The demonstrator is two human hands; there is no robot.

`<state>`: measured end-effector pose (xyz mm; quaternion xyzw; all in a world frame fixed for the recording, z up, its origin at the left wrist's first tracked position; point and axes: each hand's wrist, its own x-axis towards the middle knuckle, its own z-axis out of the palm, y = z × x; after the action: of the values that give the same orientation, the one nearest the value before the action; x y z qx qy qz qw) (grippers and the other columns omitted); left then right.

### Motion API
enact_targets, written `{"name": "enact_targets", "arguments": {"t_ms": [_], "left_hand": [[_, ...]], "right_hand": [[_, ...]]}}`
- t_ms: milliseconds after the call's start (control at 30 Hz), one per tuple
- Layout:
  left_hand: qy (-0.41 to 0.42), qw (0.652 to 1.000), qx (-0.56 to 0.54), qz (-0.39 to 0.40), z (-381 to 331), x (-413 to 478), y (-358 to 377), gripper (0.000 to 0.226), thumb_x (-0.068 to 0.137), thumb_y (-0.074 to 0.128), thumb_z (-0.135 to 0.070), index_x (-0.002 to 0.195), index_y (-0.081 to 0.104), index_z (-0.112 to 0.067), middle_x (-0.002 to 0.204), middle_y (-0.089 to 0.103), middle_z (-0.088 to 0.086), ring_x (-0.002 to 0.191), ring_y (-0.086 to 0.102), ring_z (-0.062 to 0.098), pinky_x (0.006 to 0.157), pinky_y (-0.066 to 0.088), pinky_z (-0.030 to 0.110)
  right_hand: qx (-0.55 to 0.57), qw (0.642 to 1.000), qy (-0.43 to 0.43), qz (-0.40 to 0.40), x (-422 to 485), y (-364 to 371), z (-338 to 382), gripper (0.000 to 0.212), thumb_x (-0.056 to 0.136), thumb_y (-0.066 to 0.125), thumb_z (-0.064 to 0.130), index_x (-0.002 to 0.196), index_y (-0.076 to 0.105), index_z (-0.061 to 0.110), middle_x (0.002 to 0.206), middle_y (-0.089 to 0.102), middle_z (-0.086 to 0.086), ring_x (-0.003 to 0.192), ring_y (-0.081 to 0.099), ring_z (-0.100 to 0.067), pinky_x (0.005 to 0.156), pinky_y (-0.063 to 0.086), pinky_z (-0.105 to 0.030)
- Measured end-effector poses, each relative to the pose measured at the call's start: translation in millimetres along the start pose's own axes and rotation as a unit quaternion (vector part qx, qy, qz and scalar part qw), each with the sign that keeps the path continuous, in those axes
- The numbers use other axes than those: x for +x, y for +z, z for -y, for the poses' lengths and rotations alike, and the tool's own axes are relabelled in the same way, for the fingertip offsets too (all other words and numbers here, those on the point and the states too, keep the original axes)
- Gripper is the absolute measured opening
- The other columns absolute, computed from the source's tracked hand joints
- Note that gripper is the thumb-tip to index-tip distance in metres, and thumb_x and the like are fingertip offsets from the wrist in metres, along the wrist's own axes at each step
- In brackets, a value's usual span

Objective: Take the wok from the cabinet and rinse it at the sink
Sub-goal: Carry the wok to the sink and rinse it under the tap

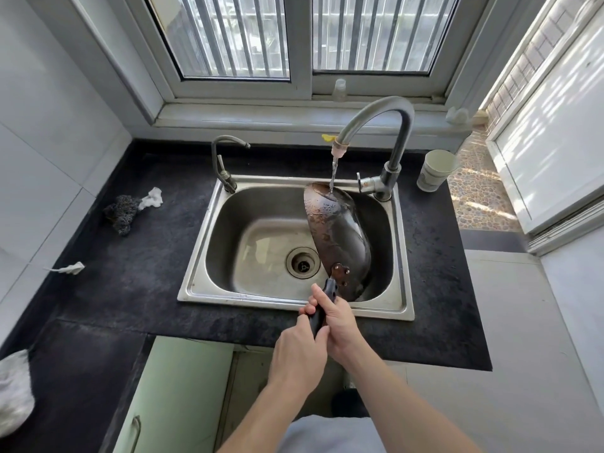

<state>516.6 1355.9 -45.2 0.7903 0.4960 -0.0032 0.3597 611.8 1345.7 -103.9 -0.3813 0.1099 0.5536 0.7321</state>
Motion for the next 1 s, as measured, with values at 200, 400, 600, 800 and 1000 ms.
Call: {"name": "enact_targets", "arguments": {"t_ms": [200,400,600,800,1000], "left_hand": [[-0.042,0.992,-0.110,0.055,-3.0,3.7,6.6,0.027,0.098,0.047,-0.046,0.109,0.059,-0.025,0.097,0.070,0.003,0.084,0.065,0.023,0.070,0.049,0.035],[-0.121,0.956,-0.243,0.111,-7.9,8.3,22.3,0.026,0.098,0.050,-0.037,0.118,0.055,-0.022,0.076,0.059,0.006,0.052,0.058,0.020,0.046,0.047,0.032],[-0.059,0.986,-0.149,0.041,-4.9,-0.1,29.5,0.030,0.099,0.047,-0.035,0.124,0.057,-0.022,0.095,0.069,-0.001,0.086,0.066,0.018,0.074,0.053,0.034],[-0.002,0.998,-0.063,0.017,-9.3,0.6,21.8,0.040,0.101,0.045,-0.034,0.139,0.047,-0.021,0.095,0.072,0.001,0.078,0.065,0.016,0.063,0.047,0.029],[-0.045,0.992,-0.113,0.044,-15.4,-2.8,23.3,0.038,0.098,0.047,-0.035,0.135,0.051,-0.030,0.102,0.071,-0.003,0.085,0.063,0.015,0.070,0.050,0.031]], "right_hand": [[-0.028,1.000,0.001,-0.005,-1.7,-5.6,10.0,0.023,0.090,0.068,0.007,0.077,0.048,0.009,0.064,0.050,-0.005,0.053,0.053,-0.014,0.058,0.054,-0.028],[-0.139,0.990,-0.016,-0.016,-0.2,-19.2,19.6,0.021,0.090,0.071,0.007,0.082,0.051,0.006,0.061,0.050,-0.005,0.052,0.054,-0.014,0.061,0.056,-0.030],[-0.222,0.974,0.004,-0.047,0.7,-20.1,19.6,0.022,0.088,0.074,0.008,0.082,0.053,0.006,0.064,0.058,-0.008,0.056,0.062,-0.020,0.065,0.057,-0.035],[-0.251,0.959,0.015,-0.132,1.9,-6.4,28.7,0.028,0.085,0.079,0.009,0.073,0.053,0.005,0.057,0.061,-0.011,0.055,0.064,-0.024,0.060,0.054,-0.036],[-0.289,0.946,-0.013,-0.144,-1.3,-10.9,28.4,0.019,0.088,0.067,0.002,0.071,0.057,0.002,0.056,0.062,-0.009,0.055,0.065,-0.022,0.062,0.055,-0.036]]}}
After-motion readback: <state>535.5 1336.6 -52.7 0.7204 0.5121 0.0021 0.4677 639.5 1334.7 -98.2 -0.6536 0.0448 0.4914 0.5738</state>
